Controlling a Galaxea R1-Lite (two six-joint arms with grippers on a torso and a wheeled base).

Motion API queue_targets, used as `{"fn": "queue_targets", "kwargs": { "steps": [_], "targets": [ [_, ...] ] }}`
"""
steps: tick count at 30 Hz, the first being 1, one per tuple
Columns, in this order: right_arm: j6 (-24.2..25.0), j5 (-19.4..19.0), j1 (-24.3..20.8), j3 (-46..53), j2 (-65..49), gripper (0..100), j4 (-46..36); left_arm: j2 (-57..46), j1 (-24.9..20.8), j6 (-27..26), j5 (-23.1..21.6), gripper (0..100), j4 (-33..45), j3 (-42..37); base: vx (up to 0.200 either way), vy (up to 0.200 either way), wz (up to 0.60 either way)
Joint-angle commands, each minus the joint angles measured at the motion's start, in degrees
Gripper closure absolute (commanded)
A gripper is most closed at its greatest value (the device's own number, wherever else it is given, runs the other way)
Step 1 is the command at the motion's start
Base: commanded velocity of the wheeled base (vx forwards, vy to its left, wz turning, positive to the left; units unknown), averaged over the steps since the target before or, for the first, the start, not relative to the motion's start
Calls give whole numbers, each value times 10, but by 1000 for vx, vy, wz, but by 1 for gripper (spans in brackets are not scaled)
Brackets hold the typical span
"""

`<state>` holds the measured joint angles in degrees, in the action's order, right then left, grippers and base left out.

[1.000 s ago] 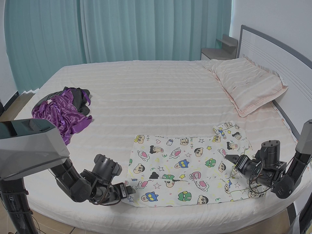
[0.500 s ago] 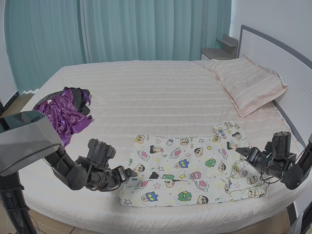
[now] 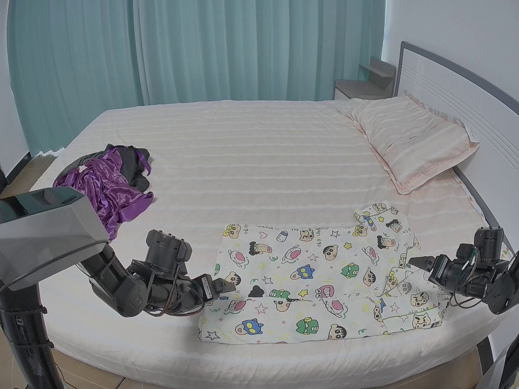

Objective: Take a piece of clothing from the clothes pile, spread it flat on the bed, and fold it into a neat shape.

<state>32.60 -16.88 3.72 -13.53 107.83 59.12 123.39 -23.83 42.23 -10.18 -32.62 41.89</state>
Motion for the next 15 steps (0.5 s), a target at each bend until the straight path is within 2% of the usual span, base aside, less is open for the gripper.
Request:
{"fn": "queue_targets", "kwargs": {
  "steps": [1, 9, 15],
  "targets": [
    [-19, -23, 39, 10, 8, 0, -1, 29, -3, -10, -1, 0, -21, -3, 0, 0, 0],
    [-45, -35, 62, 8, 39, 0, 5, 48, -8, -61, 2, 0, -23, 4, 0, 0, 0],
    [-45, -39, 65, 8, 41, 0, 5, 55, -14, -59, 2, 0, -39, 12, 0, 0, 0]
  ]
}}
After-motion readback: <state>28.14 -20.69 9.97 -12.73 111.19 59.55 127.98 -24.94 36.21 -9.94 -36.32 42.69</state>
